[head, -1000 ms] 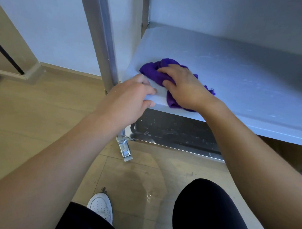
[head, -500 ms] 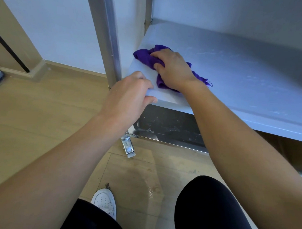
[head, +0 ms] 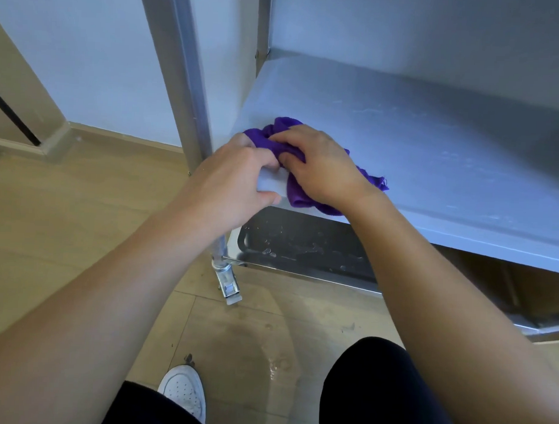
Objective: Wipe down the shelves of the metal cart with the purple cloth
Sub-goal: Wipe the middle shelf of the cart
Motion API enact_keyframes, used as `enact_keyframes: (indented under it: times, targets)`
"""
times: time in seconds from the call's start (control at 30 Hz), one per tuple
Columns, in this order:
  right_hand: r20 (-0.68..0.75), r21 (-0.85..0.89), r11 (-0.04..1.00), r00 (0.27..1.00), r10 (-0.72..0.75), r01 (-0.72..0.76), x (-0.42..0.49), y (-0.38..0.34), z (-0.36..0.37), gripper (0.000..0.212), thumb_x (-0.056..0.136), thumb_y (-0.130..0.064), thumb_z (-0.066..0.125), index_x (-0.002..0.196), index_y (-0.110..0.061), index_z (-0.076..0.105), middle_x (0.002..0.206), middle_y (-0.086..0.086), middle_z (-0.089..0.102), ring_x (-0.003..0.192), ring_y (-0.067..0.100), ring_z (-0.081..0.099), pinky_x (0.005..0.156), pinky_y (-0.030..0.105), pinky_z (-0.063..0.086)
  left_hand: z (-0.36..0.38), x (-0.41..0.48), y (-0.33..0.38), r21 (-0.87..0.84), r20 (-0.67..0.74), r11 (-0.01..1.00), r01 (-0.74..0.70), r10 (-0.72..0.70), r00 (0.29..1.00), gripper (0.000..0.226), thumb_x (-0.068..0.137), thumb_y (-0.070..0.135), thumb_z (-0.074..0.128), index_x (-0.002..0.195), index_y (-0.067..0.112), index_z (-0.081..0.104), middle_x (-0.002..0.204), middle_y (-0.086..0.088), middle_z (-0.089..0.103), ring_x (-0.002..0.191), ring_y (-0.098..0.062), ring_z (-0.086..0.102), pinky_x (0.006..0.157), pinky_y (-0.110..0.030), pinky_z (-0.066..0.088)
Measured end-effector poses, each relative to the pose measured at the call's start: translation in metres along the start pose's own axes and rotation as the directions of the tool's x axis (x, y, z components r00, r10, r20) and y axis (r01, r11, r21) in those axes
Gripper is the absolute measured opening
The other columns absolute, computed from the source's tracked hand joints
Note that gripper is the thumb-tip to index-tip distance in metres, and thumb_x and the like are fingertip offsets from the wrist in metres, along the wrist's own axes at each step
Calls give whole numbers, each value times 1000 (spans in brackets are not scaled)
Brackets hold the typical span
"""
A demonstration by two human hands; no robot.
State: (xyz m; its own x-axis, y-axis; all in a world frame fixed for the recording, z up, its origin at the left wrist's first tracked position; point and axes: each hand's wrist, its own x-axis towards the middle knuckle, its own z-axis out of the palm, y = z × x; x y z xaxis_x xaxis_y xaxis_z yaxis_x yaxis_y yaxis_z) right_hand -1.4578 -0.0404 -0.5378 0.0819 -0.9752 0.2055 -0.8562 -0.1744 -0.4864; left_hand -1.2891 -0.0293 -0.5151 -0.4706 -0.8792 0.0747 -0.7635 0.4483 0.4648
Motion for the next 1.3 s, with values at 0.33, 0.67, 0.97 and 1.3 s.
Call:
enact_keyframes:
  times: [0.33, 0.67, 0.97, 1.3]
  targets:
    - [-61, -67, 992, 993, 100, -104, 48, 29, 1, 33, 97, -23, 45, 125, -33, 59, 126, -9, 60, 115, 18, 53, 92, 37, 46, 20, 41, 5, 137, -114, 988, -73, 89, 990, 35, 97, 26, 46, 126, 9, 55, 123, -9, 51, 110, -29, 52, 93, -46, 46]
    - [-105, -83, 966, 966, 236, -245, 112, 61, -7, 34, 97, -27, 44, 127, -37, 56, 120, 1, 63, 109, 24, 57, 88, 39, 49, 44, 65, 7, 34, -223, 998, -45, 51, 973, 33, 94, 25, 48, 117, 10, 63, 121, -1, 52, 109, -22, 52, 97, -34, 45]
    - [-121, -124, 947, 952, 282, -297, 177, 84, -8, 34, 99, -26, 40, 129, -35, 54, 116, 0, 64, 106, 24, 57, 85, 38, 48, 48, 66, 2, 27, -241, 997, -66, 70, 968, 32, 94, 28, 47, 118, 14, 63, 121, 2, 50, 109, -18, 52, 100, -29, 42]
    - [-49, -200, 946, 967, 249, -254, 175, 83, -11, 38, 100, -25, 35, 133, -32, 51, 117, -2, 62, 104, 23, 56, 83, 38, 48, 46, 70, 2, -4, -259, 998, -56, 54, 964, 27, 90, 27, 49, 108, 15, 66, 112, 2, 54, 99, -19, 54, 93, -32, 46]
